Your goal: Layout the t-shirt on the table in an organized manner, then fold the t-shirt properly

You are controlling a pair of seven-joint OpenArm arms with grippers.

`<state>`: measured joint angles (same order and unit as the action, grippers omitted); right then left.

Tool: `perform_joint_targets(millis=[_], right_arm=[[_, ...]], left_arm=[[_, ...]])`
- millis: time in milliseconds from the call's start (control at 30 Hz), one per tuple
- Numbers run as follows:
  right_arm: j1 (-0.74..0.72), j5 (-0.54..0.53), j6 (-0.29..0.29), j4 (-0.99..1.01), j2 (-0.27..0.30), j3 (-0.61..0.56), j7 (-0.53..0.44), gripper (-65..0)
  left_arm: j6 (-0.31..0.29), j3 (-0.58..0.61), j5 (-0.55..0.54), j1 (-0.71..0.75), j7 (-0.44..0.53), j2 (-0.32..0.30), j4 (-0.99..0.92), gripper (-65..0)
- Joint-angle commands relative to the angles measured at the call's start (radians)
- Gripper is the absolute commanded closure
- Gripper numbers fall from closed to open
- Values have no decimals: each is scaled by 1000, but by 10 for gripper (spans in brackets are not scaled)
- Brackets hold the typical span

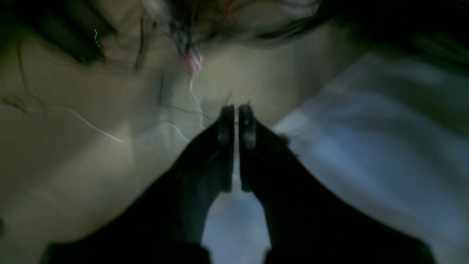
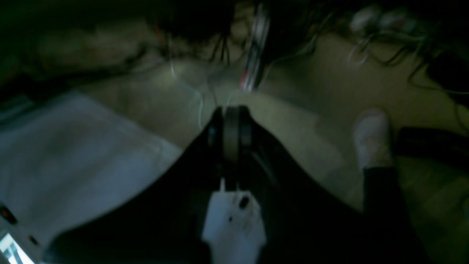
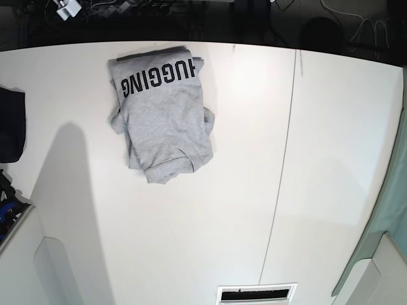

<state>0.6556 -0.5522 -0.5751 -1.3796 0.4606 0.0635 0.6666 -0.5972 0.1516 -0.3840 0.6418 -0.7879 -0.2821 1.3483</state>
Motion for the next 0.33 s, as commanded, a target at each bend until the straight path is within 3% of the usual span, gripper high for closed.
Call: perform_joint_targets(millis=[0, 167, 300], right_arm=[[-18, 24, -5, 28, 5, -23, -26, 0], [-150, 124, 3, 229, -50, -97, 8, 0], [-233, 125, 2, 325, -83, -97, 6, 0]], left_arm=[[16, 24, -13, -49, 5, -3, -64, -28], [156, 228, 142, -268, 68, 11, -433, -28], [191, 362, 161, -380, 121, 26, -587, -28]])
